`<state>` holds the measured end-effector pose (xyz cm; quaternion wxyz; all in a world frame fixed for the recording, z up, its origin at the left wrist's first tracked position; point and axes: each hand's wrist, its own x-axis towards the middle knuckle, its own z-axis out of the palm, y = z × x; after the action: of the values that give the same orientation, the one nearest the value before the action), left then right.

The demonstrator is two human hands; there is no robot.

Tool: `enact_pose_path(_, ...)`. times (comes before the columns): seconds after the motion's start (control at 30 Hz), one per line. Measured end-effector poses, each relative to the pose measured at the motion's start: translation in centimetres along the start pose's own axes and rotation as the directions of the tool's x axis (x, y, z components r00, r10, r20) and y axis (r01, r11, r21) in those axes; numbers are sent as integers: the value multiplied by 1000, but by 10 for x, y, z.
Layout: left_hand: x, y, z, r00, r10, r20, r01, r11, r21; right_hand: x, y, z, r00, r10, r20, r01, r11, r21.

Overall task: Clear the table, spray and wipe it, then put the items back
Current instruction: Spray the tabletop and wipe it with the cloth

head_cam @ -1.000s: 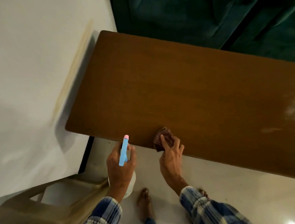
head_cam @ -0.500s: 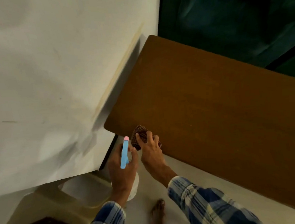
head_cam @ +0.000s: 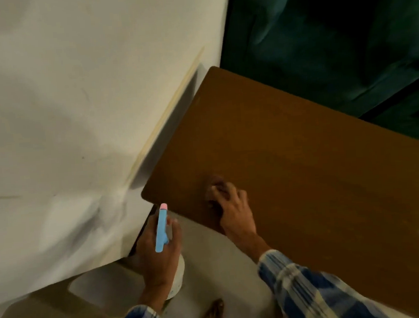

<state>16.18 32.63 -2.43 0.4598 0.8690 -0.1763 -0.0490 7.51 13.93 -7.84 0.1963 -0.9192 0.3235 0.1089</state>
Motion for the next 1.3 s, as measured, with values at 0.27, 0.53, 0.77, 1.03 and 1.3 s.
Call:
enact_pose_path(0.27,-1,68,60,985,118,126,-109,991,-77,-57,81,-17,941,334,-51,-324,936,139)
enact_pose_path(0.53,29,111,106,980,149,134,-141,988,-70,-3,120,-43,878,473,-74,-437,854,282)
enact_pose_path(0.77,66,127,122,987,129,97,-127,991,-28,49,93,-55,998,17,56,-25,988,155)
enact_pose_path(1.03,105,114,119,998,16,64,-9,995,-98,126,57,-80,998,51,34,-57,975,215)
enact_pose_path(1.3,174,97,107,996,75,55,-72,996,-59,212,9,-81,998,55,-14,-50,973,226)
